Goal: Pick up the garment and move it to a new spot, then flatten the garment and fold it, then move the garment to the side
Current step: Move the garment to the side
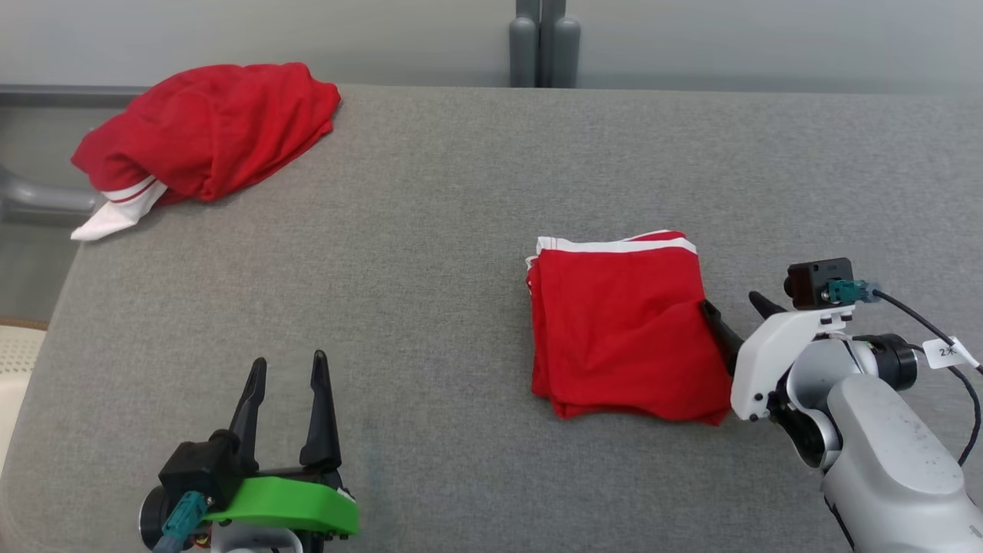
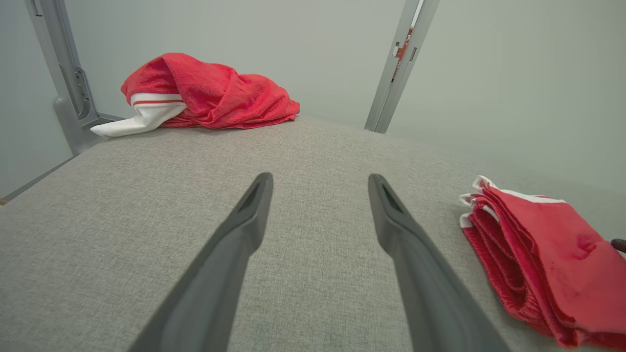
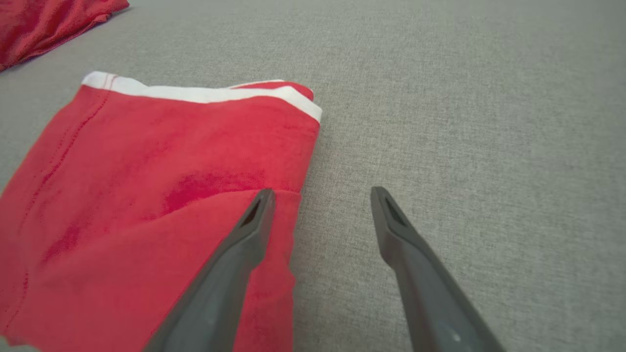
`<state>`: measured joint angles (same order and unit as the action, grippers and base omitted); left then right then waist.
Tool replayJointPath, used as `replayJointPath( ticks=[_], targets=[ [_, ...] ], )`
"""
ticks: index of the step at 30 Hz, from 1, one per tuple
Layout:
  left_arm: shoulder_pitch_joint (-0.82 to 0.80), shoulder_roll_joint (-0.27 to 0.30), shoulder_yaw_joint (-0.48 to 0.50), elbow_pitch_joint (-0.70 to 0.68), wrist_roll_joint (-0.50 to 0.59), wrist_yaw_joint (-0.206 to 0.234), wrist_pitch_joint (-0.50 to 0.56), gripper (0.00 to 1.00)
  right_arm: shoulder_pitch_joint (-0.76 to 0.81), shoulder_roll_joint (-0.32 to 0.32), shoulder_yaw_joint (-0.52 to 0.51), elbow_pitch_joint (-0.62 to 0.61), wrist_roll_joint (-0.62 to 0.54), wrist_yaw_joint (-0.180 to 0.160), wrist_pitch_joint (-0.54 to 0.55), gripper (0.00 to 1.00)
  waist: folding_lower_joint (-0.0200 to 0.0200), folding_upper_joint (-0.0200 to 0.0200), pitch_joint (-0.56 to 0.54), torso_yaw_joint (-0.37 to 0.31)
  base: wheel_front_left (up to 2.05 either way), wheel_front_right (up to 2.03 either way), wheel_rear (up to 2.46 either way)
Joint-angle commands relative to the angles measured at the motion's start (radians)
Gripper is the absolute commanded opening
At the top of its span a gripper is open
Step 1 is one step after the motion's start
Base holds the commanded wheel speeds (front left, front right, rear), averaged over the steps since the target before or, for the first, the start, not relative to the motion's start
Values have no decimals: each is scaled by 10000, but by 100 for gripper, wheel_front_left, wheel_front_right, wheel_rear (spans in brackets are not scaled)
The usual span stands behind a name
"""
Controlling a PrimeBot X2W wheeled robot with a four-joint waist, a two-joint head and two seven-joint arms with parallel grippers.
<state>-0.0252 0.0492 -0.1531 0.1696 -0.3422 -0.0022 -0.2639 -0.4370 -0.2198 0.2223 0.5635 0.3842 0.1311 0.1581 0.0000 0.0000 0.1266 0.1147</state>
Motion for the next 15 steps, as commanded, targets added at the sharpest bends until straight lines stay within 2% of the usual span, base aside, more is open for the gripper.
replayJointPath(
  ticks=[1,8,9,10,13,14,15],
  targets=[
    [-204,23,12,-13,-71,44,-6,100,-130,-74,117,178,189,-7,147,100,0,0,383,412,0,0,0],
    [-265,23,3,-21,-99,105,-6,100,-214,-238,755,653,1074,-3,707,100,0,0,582,676,0,0,0],
    [-265,23,12,-19,-101,108,-6,100,-220,-262,828,686,1143,-3,702,66,0,0,594,678,0,0,0],
    [-269,23,27,-23,-101,103,-6,100,-240,-292,905,728,1218,-3,683,48,0,0,606,671,0,0,0],
    [-252,23,69,-40,-58,110,-5,100,-369,-363,1112,824,1367,-5,583,26,0,0,631,582,0,0,0],
    [-254,23,78,-44,-31,107,-6,100,-440,-400,1140,846,1382,-7,514,11,0,0,645,530,0,0,0],
    [-274,23,80,-51,7,96,-6,100,-529,-471,1188,879,1393,-13,424,0,0,0,663,465,0,0,0]
  ],
)
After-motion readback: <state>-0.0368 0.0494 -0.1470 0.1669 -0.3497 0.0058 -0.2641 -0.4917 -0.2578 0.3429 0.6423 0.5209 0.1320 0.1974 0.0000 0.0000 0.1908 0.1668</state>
